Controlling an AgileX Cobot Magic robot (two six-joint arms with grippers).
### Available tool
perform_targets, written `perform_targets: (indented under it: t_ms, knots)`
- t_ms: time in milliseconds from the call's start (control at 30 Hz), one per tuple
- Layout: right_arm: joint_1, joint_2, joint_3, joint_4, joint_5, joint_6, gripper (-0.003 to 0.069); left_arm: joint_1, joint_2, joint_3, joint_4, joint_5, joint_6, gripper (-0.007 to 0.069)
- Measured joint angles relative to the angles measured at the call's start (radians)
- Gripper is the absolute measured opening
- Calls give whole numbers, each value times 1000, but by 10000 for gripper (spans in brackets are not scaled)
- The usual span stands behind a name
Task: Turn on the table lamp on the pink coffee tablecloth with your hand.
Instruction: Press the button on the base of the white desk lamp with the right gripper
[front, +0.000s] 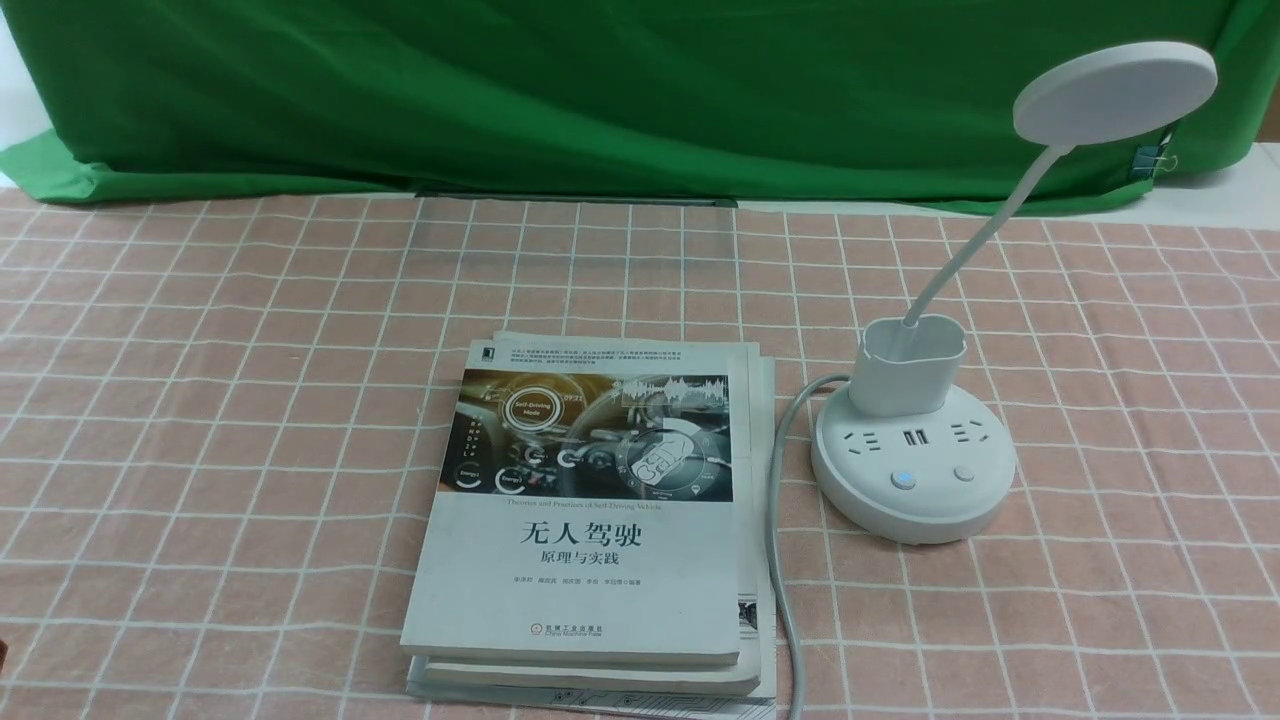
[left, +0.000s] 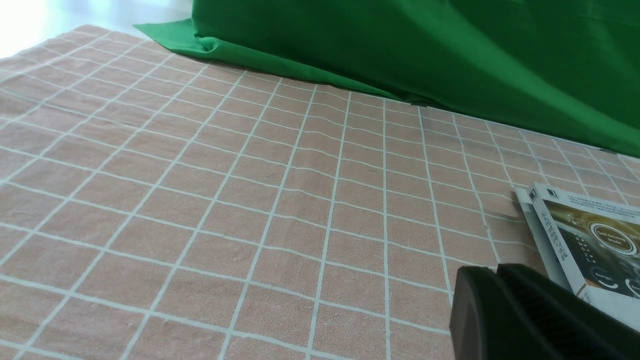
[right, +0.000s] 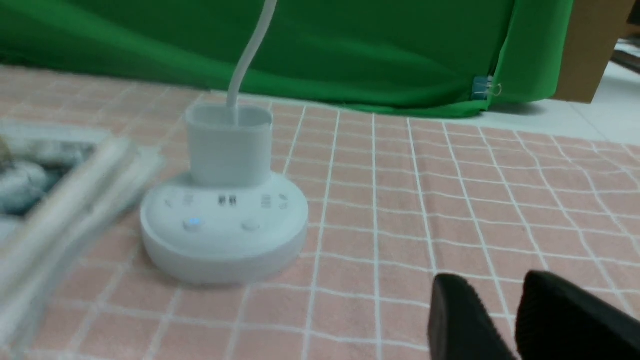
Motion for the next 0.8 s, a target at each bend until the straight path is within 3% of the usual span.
perform_targets:
  t_ms: [467, 667, 800]
  knots:
    - [0, 0, 0, 31, -167, 501, 235, 0, 0, 0, 0, 0, 0, 19]
    - [0, 0, 0, 31, -206, 545, 224, 0, 0, 0, 0, 0, 0, 19]
    - [0, 31, -44, 33, -117, 514, 124, 0, 0, 0, 0, 0, 0, 19]
